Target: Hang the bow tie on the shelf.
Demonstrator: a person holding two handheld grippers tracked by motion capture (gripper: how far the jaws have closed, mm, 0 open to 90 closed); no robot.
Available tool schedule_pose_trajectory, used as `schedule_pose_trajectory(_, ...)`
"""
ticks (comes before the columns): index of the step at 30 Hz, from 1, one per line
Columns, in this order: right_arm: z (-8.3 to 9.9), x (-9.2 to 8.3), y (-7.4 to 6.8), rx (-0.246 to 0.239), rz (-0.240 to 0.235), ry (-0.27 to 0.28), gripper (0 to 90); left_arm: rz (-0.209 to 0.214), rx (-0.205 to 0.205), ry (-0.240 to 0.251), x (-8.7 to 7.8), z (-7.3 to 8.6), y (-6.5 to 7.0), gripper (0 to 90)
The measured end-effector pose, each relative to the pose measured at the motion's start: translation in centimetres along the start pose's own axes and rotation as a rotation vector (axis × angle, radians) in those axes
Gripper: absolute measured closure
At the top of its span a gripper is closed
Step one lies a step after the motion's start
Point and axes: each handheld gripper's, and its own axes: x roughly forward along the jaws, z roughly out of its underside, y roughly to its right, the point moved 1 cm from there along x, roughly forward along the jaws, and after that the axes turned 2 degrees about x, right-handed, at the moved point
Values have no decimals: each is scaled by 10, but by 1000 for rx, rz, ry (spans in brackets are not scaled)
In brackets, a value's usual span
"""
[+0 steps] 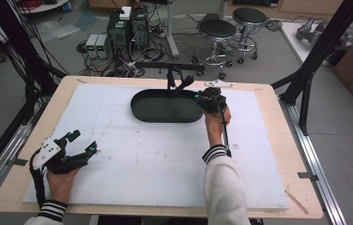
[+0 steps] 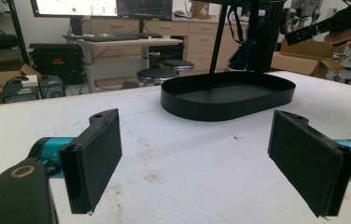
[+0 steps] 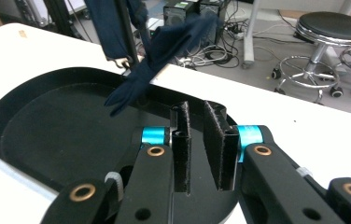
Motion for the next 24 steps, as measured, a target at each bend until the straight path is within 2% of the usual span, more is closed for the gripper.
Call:
schedule_pose_trajectory(8, 4, -21, -2, -20, -40, 34, 733, -6, -12, 1, 1, 0, 0, 178)
schedule_pose_trajectory(14, 11, -46, 5, 15, -83, 85, 667, -8, -11, -4, 1, 0, 0, 178)
schedule_pose_trajectory(17, 15, -56, 7, 12, -84, 101, 616, -7, -5, -7, 1, 0, 0, 178)
schedule_pose_trajectory(18, 19, -67, 9, 16, -92, 115, 550, -8, -4, -7, 1, 0, 0, 178)
schedule_pose_trajectory(19, 19, -67, 9, 16, -92, 115, 550, -8, -4, -7, 1, 0, 0, 178)
schedule_pose_trajectory(20, 24, -80, 12, 3, -97, 141, 479, -10, -3, -5, 1, 0, 0, 178)
schedule_pose_trajectory(21, 27, -84, 12, 4, -98, 143, 436, -9, -4, -5, 1, 0, 0, 178)
schedule_pose_trajectory(22, 27, -84, 12, 4, -98, 143, 436, -10, -3, -4, 1, 0, 0, 178)
schedule_pose_trajectory(23, 33, -94, 14, -4, -99, 149, 360, -10, -1, -3, 1, 0, 0, 178)
schedule_pose_trajectory(24, 33, -94, 14, -4, -99, 149, 360, -10, -1, -3, 1, 0, 0, 178)
